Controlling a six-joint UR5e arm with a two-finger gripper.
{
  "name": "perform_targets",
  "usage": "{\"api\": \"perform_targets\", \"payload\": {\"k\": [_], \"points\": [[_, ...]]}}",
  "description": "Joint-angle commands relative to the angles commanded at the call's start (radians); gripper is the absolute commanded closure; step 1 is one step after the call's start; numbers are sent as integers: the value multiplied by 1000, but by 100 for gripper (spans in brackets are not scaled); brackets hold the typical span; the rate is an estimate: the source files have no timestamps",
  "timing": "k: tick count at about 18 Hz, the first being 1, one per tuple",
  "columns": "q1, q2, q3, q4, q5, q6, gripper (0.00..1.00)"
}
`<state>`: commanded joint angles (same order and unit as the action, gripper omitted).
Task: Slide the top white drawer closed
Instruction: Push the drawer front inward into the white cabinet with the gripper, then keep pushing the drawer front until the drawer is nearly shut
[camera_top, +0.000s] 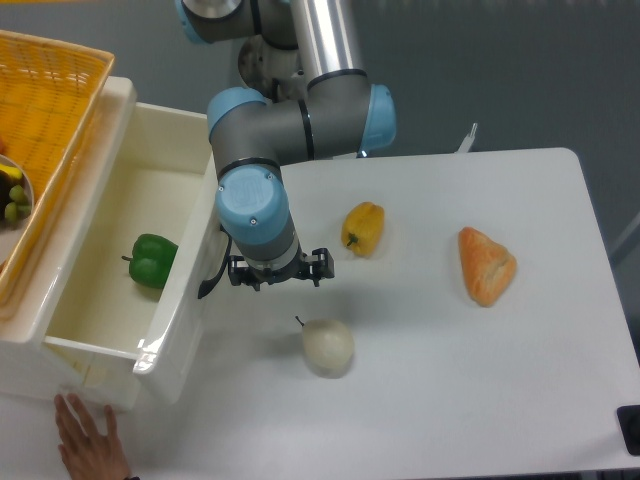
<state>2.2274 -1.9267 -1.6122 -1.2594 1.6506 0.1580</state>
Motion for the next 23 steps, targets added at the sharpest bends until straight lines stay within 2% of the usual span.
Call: {"api": "perform_targets", "payload": {"k": [10,23], "points": [[-22,9,0,-2,-2,-21,0],[-97,14,5,-2,-2,-72,0]]}}
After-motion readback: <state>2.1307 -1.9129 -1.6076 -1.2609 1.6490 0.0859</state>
